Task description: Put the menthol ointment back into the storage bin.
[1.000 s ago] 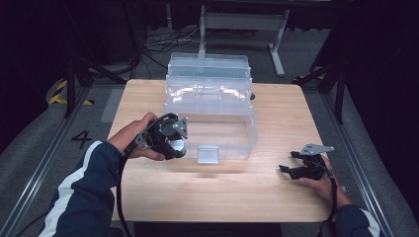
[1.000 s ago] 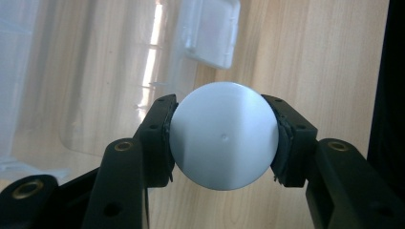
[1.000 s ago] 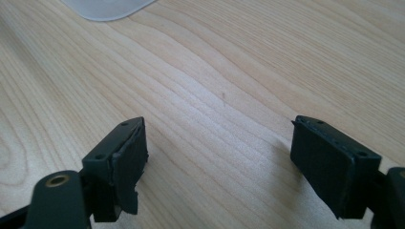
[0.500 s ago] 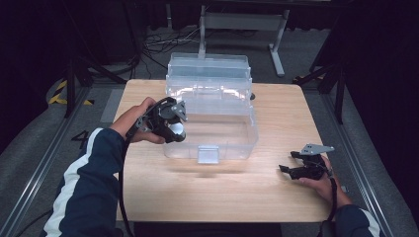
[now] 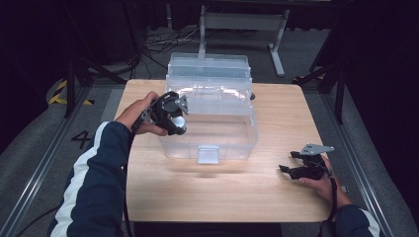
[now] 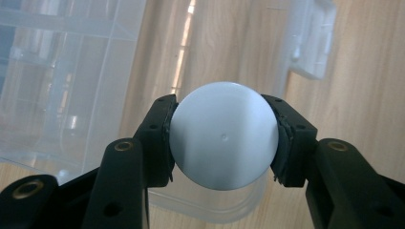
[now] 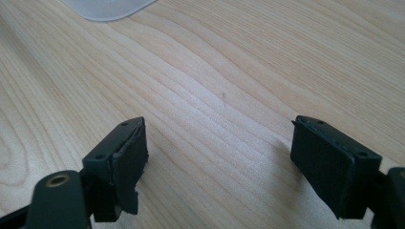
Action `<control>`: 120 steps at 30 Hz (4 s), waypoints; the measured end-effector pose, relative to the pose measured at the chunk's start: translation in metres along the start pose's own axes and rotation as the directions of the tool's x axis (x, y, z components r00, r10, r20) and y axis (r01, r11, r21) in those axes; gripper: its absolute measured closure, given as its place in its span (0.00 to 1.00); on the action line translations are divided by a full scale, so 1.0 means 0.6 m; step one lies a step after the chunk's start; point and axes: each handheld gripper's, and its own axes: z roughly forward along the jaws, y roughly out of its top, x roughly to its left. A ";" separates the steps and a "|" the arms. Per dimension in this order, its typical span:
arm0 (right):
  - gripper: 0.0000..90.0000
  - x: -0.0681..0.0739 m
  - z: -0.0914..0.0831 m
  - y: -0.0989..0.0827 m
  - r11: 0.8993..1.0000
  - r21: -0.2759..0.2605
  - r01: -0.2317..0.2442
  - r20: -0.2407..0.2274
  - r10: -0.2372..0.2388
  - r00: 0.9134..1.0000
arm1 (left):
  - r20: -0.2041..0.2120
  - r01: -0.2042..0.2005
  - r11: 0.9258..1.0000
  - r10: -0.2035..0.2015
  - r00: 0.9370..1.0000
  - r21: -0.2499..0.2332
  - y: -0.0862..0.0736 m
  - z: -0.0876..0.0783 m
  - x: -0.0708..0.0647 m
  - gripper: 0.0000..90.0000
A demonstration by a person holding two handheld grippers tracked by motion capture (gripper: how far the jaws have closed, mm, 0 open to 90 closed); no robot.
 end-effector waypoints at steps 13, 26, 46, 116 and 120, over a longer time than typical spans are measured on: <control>0.23 0.001 0.000 0.000 1.000 -0.001 0.001 -0.002 -0.001 1.000 | 0.005 0.012 0.998 -0.012 1.000 0.065 -0.014 0.058 0.025 0.56; 0.23 0.000 0.000 -0.001 1.000 0.000 0.002 -0.005 -0.002 1.000 | 0.046 0.048 0.996 -0.052 0.998 0.082 -0.039 0.090 0.042 0.56; 0.22 0.001 0.000 0.000 1.000 0.001 0.001 -0.007 -0.001 1.000 | 0.096 0.060 0.991 -0.072 0.993 0.116 -0.070 0.126 0.035 0.56; 0.22 0.002 0.000 0.000 1.000 0.002 0.008 -0.013 -0.008 1.000 | 0.008 0.283 0.943 -0.286 0.958 -0.173 -0.112 0.059 0.014 0.28; 0.22 0.002 0.000 0.000 1.000 0.002 0.007 -0.012 -0.007 1.000 | 0.005 0.280 0.939 -0.285 0.958 -0.202 -0.115 0.052 0.008 0.28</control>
